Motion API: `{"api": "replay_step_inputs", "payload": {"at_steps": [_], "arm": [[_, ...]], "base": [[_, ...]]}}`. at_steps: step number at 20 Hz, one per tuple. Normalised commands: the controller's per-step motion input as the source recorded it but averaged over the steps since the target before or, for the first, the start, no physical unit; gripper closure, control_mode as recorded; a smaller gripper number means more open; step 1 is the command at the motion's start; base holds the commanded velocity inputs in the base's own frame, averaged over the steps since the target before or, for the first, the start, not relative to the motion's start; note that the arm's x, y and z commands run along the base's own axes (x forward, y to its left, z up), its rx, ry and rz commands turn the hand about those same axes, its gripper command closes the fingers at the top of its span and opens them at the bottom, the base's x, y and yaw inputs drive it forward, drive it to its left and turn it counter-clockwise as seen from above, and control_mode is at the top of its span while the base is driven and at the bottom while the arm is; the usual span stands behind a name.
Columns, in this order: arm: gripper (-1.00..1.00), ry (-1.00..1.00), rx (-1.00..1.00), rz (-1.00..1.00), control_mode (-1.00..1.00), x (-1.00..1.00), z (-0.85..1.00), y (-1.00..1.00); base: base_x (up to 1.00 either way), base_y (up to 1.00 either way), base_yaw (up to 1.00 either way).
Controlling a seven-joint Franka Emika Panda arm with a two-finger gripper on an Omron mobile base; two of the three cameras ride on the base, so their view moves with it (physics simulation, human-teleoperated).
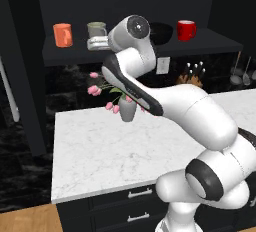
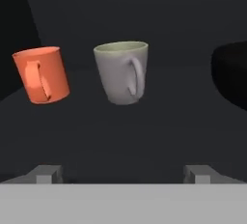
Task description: Gather all objects into one cabinet and sort the glasses and bowls to opposite sides.
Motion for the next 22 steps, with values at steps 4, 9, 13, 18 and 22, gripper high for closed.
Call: {"api": "replay_step_inputs", "payload": {"at_steps": [4, 9, 13, 18, 22], "arm": [[-1.0, 0.0, 0.06, -0.04, -1.0, -0.37, 0.0, -0.75], [-1.0, 0.0, 0.04, -0.04, -1.0, -0.3, 0.0, -0.73], [-1.0, 0.0, 0.03, -0.05, -1.0, -0.16, 0.0, -0.68], [-1.0, 0.0, 0.02, -0.03, -1.0, -0.19, 0.0, -0.68], [-1.0, 0.0, 0.01, -0.04, -1.0, -0.11, 0.0, -0.58]], "base": [[0.0, 0.0, 0.0], [0.0, 0.0, 0.0], [0.0, 0.0, 0.0], [0.0, 0.0, 0.0], [0.0, 0.0, 0.0]]}}
